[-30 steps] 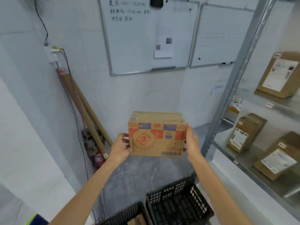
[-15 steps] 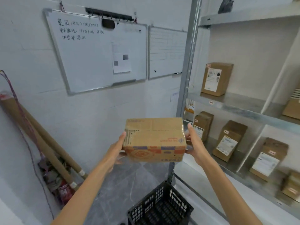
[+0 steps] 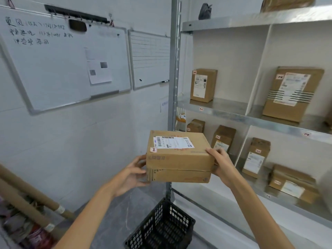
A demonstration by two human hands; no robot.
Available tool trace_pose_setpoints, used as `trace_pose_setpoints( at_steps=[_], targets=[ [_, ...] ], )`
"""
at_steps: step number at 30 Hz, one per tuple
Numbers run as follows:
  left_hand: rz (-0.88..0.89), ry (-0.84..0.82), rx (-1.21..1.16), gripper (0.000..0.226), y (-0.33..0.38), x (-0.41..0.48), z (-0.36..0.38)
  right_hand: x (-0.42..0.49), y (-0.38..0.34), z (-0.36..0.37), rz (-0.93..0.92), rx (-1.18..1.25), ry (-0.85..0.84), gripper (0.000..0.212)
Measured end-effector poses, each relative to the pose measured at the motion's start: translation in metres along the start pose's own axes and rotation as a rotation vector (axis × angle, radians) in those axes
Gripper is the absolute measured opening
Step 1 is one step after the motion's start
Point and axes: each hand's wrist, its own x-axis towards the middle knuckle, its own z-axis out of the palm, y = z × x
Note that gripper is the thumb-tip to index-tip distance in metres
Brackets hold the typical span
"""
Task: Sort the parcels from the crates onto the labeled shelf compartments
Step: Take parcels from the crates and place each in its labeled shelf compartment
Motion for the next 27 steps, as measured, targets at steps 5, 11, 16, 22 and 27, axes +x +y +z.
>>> trace_pose_setpoints(
  at_steps=[5, 11, 16, 22, 27],
  targets=[
    [-0.041, -0.084, -0.021, 0.06, -0.004, 0.014, 0.011, -0.022, -0.002, -0.015, -0.08, -0.006, 0.043, 0.018],
    [-0.097, -0.016, 0.084, 0.1, -0.013, 0.021, 0.036, -0.038, 0.001, -0.027, -0.167, 0.005, 0.09, 0.029],
    [-0.095, 0.009, 0.068, 0.102, -0.023, 0.015, 0.049, -0.046, -0.001, -0.04, -0.094, 0.107, 0.039, 0.026],
    [0.03, 0.014, 0.093, 0.051, -0.022, 0.017, 0.064, -0.051, -0.002, -0.065, 0.17, 0.234, -0.174, 0.067],
    [0.061, 0.024, 0.139, 0.073, -0.013, 0.021, 0.07, -0.048, 0.009, -0.073, 0.063, 0.295, -0.152, 0.063]
  ],
)
